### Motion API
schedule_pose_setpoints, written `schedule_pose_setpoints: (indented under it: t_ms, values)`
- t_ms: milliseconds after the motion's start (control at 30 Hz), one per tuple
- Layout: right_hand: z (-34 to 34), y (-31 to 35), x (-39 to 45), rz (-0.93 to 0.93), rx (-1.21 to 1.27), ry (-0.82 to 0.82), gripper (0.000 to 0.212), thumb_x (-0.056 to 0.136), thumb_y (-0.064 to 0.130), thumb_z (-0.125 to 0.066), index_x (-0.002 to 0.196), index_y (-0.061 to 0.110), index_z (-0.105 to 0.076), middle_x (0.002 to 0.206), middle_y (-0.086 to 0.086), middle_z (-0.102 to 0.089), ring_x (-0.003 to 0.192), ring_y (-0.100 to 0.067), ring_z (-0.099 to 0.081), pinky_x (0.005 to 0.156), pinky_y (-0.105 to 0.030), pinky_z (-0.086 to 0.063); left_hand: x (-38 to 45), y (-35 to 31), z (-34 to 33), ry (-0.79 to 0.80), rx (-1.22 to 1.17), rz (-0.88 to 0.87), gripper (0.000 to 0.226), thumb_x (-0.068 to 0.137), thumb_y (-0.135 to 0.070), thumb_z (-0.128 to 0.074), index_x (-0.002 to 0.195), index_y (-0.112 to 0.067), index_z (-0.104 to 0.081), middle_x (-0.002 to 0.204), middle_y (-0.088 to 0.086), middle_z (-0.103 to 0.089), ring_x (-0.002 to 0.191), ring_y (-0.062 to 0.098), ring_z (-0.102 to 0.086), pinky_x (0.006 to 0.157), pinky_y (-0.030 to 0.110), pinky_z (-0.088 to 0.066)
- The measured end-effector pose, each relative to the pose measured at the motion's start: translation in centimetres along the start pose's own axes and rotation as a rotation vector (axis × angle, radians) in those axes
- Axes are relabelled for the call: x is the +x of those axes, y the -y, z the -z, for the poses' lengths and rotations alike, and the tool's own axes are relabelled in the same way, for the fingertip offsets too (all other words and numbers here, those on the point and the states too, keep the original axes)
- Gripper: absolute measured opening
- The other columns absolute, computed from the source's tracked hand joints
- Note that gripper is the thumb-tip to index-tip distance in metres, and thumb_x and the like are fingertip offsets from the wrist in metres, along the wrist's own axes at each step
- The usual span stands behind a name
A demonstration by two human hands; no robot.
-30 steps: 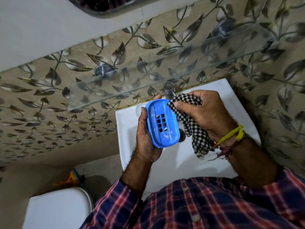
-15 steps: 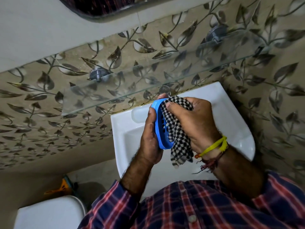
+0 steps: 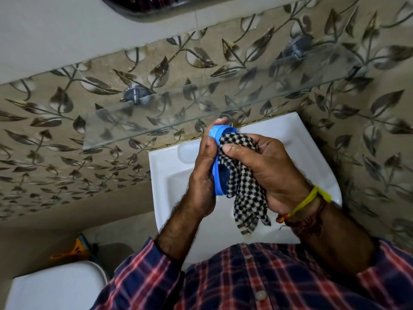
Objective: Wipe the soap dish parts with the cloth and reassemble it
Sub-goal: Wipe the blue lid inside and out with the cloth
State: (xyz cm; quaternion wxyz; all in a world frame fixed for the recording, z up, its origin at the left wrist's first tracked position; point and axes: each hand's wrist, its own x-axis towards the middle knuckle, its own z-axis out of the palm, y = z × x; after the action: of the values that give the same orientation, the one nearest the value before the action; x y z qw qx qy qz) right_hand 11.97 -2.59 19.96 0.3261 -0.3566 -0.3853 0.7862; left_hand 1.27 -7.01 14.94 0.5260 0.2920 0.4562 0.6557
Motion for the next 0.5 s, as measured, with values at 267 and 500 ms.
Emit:
schedule_pose_setpoints:
  t_ms: [267, 500]
  values:
    - [0.5, 0.1, 0.3, 0.035, -0.188, -0.001, 0.013, 0.093, 0.002, -0.062, 0.103, -0.002, -0.07, 0.096, -0.024, -0.073, 0.08, -0.029, -0.071, 0.075, -0.044, -0.062, 0.1, -0.2, 0.0, 0.028, 0.045, -0.012, 0.046, 0.103, -0.043, -0.032, 0.143, -0.029, -0.048, 0.136, 0.02, -0.058, 0.123, 0.032, -0.058, 0.108, 0.051, -0.044]
    - [1.0, 0.4, 1.2, 0.02, -0.152, -0.03, 0.013, 0.093, 0.003, -0.062, 0.099, -0.006, -0.069, 0.087, -0.02, -0.07, 0.077, -0.026, -0.068, 0.076, -0.043, -0.06, -0.2, 0.6, -0.3, 0.061, 0.074, 0.021, 0.05, 0.104, -0.043, -0.032, 0.15, -0.026, -0.041, 0.138, 0.014, -0.06, 0.127, 0.028, -0.058, 0.105, 0.044, -0.048]
